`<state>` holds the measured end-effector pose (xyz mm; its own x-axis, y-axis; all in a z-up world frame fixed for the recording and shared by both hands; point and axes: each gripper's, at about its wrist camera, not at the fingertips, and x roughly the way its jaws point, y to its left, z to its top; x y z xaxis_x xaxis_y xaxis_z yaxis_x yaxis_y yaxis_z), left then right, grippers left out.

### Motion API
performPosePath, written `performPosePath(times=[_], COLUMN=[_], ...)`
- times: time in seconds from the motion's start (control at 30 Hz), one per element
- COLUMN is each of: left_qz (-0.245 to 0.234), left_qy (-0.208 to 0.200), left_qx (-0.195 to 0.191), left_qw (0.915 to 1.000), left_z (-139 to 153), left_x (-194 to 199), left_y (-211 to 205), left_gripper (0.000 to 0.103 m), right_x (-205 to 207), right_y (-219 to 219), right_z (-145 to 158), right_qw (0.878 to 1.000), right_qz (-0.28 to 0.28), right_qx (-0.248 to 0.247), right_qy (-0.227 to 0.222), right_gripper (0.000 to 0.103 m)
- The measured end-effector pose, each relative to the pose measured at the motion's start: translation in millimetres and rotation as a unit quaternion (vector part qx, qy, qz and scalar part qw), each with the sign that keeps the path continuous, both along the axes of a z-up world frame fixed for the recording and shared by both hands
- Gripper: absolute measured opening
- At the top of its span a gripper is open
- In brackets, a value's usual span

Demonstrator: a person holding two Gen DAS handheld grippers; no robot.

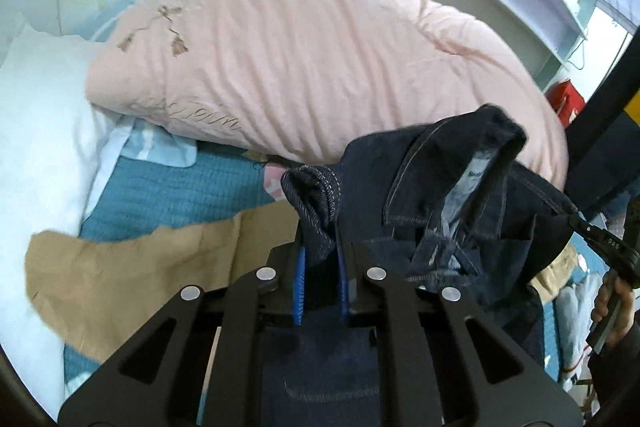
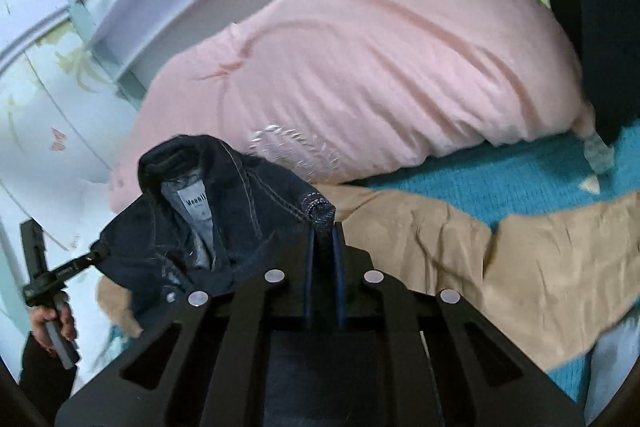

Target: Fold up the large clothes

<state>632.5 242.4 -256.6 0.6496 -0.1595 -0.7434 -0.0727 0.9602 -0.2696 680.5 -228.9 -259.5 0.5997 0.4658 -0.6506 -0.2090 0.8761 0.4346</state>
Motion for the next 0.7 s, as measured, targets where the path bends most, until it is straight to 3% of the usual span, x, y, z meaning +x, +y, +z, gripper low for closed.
performPosePath(times=[0.2, 0.4, 0.63, 0.7], left_qz=[0.013, 0.034, 0.062, 0.069], left_qy=[-0.015, -0.016, 0.017, 0.041], left_qx=[-0.010, -0.014, -0.030, -0.035], left_qw=[0.9998, 0.9992, 0.9975, 0.9962], left_z=[22.7, 16.8, -17.2, -37.5], left_x=[-70.9, -146.7, -238.8, -263.1], left_y=[-3.3, -8.2, -0.1, 0.4], left_gripper=[0.012, 0.011, 0.012, 0.012], right_x=[-69.2, -141.6, -225.4, -246.1], right_y=[-16.2, -26.8, -44.2, -50.0], right_z=[33.1, 46.8, 25.3, 7.8], right_qw=[1.000, 1.000, 0.999, 0.998], right_qz=[0.003, 0.008, 0.002, 0.001], right_qx=[-0.008, -0.013, -0.027, -0.028], right_qy=[-0.018, -0.015, 0.028, 0.057], right_gripper=[0.007, 0.007, 0.007, 0.002])
